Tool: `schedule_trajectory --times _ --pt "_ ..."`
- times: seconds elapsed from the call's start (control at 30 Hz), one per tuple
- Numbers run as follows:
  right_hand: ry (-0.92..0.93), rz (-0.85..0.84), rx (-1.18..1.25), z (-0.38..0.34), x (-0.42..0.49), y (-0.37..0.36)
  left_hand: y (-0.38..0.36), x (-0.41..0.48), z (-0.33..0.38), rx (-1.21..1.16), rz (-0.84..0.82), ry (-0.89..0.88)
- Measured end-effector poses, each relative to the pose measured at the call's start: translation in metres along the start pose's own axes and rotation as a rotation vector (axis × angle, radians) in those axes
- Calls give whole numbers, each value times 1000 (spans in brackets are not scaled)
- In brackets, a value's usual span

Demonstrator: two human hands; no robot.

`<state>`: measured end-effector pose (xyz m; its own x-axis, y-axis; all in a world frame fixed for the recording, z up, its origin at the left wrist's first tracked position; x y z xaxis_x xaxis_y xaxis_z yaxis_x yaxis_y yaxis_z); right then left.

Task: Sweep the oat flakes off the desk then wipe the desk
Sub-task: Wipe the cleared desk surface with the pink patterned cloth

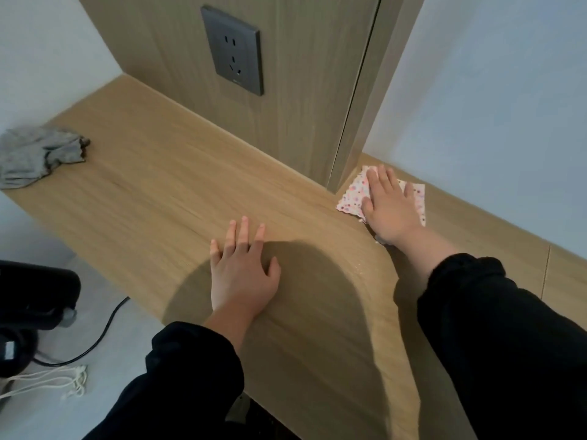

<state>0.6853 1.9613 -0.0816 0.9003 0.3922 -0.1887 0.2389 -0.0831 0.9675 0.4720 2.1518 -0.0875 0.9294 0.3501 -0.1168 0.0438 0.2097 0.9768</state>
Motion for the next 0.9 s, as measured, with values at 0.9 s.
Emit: schedule_trajectory --times 0.9 --pt "-59 -102 -78 -18 -79 -17 1 2 0 35 -17 4"
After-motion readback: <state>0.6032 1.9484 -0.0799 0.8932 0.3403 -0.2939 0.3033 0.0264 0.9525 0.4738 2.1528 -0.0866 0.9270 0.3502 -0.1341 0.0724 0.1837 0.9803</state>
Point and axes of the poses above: each hand's wrist, its own x-axis towards the middle knuckle, its own y-axis out of the back of the hand, z = x × y, the point moved 1 cm from there along x, towards the middle knuckle, and after that the axes turned 7 degrees about -y, right-handed, at the moved point
